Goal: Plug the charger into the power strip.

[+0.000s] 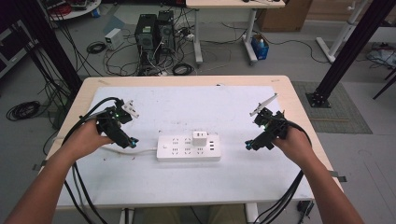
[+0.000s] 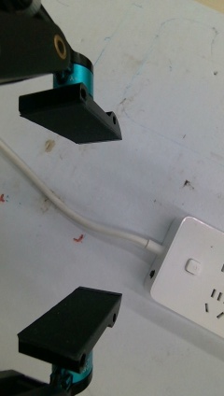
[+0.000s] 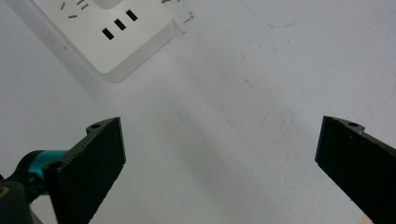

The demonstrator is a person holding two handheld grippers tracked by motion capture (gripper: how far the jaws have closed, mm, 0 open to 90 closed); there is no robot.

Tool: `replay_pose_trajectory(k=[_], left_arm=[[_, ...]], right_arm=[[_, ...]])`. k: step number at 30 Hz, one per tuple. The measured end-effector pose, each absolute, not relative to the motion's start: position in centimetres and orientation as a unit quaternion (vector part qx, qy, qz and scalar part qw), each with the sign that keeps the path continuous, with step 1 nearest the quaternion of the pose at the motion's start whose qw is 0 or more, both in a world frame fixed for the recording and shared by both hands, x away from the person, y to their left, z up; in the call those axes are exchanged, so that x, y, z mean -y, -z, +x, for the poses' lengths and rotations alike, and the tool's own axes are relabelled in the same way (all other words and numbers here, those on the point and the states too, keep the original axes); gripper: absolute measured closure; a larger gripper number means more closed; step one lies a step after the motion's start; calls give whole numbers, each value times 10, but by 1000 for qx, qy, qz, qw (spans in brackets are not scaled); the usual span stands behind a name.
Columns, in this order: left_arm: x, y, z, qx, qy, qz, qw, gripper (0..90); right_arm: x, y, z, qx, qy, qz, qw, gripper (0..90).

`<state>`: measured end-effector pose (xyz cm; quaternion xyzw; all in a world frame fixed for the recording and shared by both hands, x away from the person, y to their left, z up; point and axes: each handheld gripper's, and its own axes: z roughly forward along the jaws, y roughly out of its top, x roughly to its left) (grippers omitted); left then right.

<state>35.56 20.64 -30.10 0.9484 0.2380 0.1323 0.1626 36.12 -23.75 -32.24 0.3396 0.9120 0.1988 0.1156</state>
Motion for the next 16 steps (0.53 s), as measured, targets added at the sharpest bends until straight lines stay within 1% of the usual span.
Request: replay_pose_trajectory(k=[16], left_arm=[[-207,304,356,-245,-132,946,168,189]], right_arm=[[244,330,361,-907,-204,350,114,9]])
